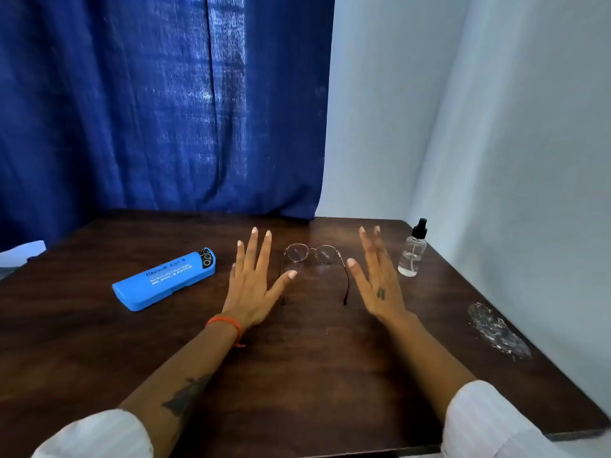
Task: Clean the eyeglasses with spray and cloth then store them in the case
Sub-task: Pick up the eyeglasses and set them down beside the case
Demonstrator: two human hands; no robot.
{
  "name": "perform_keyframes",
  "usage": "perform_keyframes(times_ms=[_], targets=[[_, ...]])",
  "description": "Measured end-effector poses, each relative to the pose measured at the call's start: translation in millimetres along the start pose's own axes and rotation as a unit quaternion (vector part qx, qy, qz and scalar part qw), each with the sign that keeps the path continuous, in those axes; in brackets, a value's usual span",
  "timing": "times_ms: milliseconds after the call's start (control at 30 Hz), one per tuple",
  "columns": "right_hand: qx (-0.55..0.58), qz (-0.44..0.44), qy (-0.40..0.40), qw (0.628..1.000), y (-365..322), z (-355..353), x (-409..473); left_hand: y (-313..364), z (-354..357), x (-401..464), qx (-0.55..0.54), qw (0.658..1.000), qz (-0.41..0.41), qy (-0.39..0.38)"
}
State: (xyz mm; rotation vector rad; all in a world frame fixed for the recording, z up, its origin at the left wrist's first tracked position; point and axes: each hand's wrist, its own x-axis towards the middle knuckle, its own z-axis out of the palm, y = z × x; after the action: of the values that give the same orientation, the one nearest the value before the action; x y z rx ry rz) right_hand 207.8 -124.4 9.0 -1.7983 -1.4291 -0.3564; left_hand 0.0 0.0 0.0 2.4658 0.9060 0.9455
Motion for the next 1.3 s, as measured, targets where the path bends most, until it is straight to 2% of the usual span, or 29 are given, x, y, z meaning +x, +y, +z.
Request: perform_keyframes(times_ms=[67, 133, 267, 467, 633, 867, 967, 1033, 1167, 1300], targets=[[0.046, 0.048, 0.005, 0.998, 11, 6, 1, -6, 6, 2, -0.104, 0.994, -0.021, -0.001], [0.049, 0.086, -0.001, 0.995, 24, 15, 2, -15, 12, 7, -0.148, 0.989, -0.03, 0.008], [0.035, 0.112, -0.033, 0.993, 45, 30, 18, -28, 21, 31, -0.101, 0.995, -0.005, -0.017], [0.05, 0.036, -0.047, 0.997, 57, 47, 41, -40, 36, 64, -0.063, 0.995, 0.019, -0.072], [0.054, -0.024, -0.016, 0.998, 57, 54, 49, -41, 42, 69, -0.053, 0.997, 0.044, -0.023], [0.102, 0.011, 0.049, 0.993, 49, 49, 43, -24, 33, 61, -0.12, 0.99, 0.047, 0.05], [0.155, 0.075, 0.079, 0.982, 42, 42, 34, -11, 30, 50, -0.187, 0.98, 0.001, 0.067], [0.206, 0.118, 0.078, 0.968, 37, 31, 26, -4, 27, 42, -0.234, 0.97, -0.034, 0.053], [0.319, 0.157, 0.043, 0.934, 25, 3, 7, 8, 17, 23, -0.374, 0.922, -0.096, 0.011], [0.326, 0.179, 0.041, 0.928, 19, -10, -17, 17, 18, 4, -0.409, 0.906, -0.106, 0.004]])
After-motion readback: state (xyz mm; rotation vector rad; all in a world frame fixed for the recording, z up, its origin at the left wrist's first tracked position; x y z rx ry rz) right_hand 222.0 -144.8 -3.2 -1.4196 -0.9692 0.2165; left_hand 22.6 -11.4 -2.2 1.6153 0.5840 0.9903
